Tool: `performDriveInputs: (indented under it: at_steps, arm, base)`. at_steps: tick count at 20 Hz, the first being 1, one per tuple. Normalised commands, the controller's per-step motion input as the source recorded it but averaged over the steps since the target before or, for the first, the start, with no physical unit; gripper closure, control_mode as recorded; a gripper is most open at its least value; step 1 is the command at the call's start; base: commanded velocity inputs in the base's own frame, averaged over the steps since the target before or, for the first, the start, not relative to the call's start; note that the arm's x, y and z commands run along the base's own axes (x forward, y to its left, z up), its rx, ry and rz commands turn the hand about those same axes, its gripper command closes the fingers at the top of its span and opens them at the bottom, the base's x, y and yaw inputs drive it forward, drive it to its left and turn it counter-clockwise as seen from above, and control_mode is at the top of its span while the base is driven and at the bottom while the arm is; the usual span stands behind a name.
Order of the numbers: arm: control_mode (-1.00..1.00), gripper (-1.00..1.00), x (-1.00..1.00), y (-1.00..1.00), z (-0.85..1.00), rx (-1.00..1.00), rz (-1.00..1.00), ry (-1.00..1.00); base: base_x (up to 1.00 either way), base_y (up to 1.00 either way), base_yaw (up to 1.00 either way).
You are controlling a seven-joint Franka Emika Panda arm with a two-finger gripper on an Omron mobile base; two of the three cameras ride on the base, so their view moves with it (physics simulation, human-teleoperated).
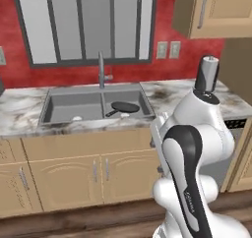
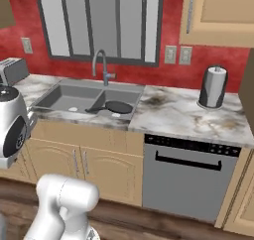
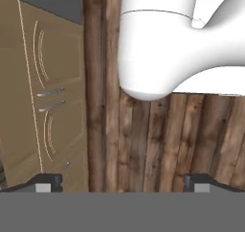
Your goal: Move the pot and pan from the stove into the sink.
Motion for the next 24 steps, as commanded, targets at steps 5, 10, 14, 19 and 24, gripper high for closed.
performDriveInputs:
  at_steps: [5, 10, 14, 19, 24]
  arm:
    - [1.0, -1.0, 0.0, 0.0, 0.0, 0.0, 0.0, 0.0]
    - [1.0, -1.0, 0.0, 0.0, 0.0, 0.0, 0.0, 0.0]
    - [1.0, -1.0, 0.0, 0.0, 0.0, 0.0, 0.0, 0.0]
    - [1.0, -1.0, 0.0, 0.0, 0.0, 0.0, 0.0, 0.0]
    - [1.0, -1.0, 0.0, 0.0, 0.0, 0.0, 0.0, 0.0]
  base:
    - [-0.29, -0.09, 0.44]
    - [-0.36, -0.2, 0.4]
    - [-0.36, -0.17, 0.41]
    - [-0.34, -0.13, 0.42]
    - [-0.31, -0.11, 0.43]
